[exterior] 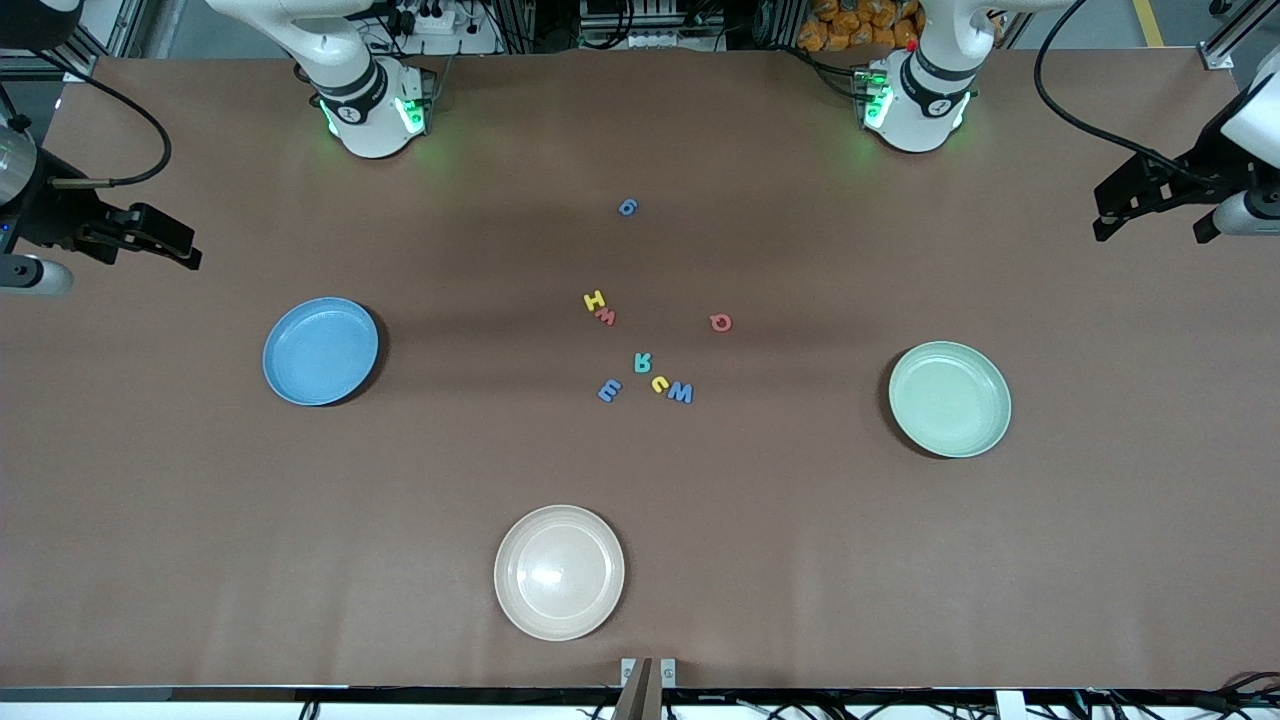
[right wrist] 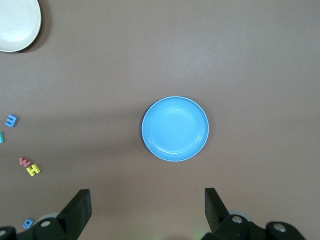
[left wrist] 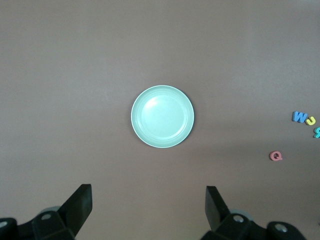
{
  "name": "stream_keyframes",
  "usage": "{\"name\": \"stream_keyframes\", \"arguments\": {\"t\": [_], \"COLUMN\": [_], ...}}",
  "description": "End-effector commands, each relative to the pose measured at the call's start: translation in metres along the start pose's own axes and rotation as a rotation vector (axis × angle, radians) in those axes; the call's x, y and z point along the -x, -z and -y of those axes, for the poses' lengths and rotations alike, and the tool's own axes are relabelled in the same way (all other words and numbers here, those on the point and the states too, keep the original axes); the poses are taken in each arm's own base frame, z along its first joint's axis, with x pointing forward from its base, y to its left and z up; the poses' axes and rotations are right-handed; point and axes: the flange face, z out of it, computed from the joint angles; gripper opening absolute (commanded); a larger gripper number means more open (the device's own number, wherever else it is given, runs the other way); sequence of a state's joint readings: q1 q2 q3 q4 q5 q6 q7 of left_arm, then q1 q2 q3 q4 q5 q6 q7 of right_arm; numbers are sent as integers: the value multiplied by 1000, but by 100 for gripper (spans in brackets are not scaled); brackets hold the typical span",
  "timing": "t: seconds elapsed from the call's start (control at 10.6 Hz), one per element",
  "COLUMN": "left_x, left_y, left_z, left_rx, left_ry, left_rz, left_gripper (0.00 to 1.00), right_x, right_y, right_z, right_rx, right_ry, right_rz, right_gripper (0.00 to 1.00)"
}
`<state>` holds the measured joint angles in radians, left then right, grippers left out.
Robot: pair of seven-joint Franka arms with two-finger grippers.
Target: Sort upper and lower case letters into plates
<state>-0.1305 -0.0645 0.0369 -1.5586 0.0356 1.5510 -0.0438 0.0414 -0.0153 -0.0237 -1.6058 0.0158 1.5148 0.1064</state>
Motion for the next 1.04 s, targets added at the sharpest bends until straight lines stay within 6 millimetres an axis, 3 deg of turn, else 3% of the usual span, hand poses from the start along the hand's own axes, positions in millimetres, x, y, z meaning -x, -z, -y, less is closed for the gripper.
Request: {"name": "stream_keyframes", "arguments": {"t": [0.0, 0.66, 0.94], "left_x": [6, 6, 4], "left_y": [9, 5, 1], "left_z": [1, 0, -11], "left_rx": [-11, -3, -4], "left_ry": [20, 12, 3], "left_rz": [-5, 7, 21], "left_gripper": [100, 100, 100], "right_x": [6, 9, 3], "right_y": [3, -3, -15], "right_z": [-3, -3, 25], "right_rx": [-10, -10, -5], "right_ry": [10, -10, -92], "right_rz": [-6, 10, 14], "right_gripper": [100, 100, 100]}}
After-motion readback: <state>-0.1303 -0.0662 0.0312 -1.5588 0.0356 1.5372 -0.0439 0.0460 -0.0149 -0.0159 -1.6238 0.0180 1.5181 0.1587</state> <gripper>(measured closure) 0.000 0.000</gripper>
